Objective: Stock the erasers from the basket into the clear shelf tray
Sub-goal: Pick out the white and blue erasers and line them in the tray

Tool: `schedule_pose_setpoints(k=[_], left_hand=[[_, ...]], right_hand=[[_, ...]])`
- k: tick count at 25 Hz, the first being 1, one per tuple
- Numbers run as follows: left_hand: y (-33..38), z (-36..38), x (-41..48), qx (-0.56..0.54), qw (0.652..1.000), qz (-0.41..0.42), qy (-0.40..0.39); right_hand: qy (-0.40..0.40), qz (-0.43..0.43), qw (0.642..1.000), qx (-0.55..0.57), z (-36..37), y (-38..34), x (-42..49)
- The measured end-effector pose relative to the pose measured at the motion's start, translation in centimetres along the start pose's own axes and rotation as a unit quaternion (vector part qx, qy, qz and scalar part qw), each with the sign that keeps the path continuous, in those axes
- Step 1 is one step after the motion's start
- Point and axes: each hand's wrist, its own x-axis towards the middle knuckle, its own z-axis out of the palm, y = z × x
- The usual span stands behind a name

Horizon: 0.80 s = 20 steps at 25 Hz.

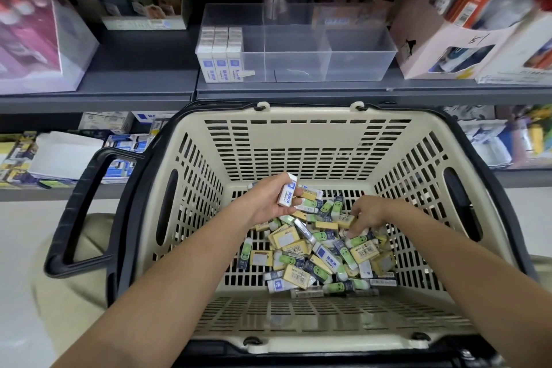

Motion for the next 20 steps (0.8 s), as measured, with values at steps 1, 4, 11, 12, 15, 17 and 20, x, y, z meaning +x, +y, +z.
schedule_pose_setpoints(k=[1,4,11,12,15,17,20], left_hand=[[-0.1,0.0,0.0,0.008,1.000,-0.002,-0.004],[-0.3,-0.1,0.0,0.017,1.000,-0.012,-0.010],[-0.7,0.0,0.1,0.038,0.999,-0.028,-0.008],[-0.8,0.1,0.1,0.045,0.999,-0.023,-0.002],[-1.1,0.1,0.0,0.064,0.998,-0.008,-0.002],[-1.3,0.1,0.0,0.053,0.998,0.003,-0.014],[-1.0,0.6,-0.1,0.005,0.999,0.044,-0.024]], right_hand=[[-0.008,-0.002,1.000,0.008,0.1,-0.1,0.0],[-0.035,-0.014,0.999,0.006,-0.1,-0.1,0.1],[-0.015,-0.083,0.991,0.103,-1.4,-0.5,-0.8],[-0.001,-0.098,0.987,0.129,-1.8,-0.8,-1.0],[0.017,-0.130,0.955,0.267,-2.1,-2.1,-1.6],[0.011,-0.151,0.926,0.347,-2.0,-3.2,-2.2],[0.000,-0.193,0.890,0.414,-1.8,-4.8,-3.1]])
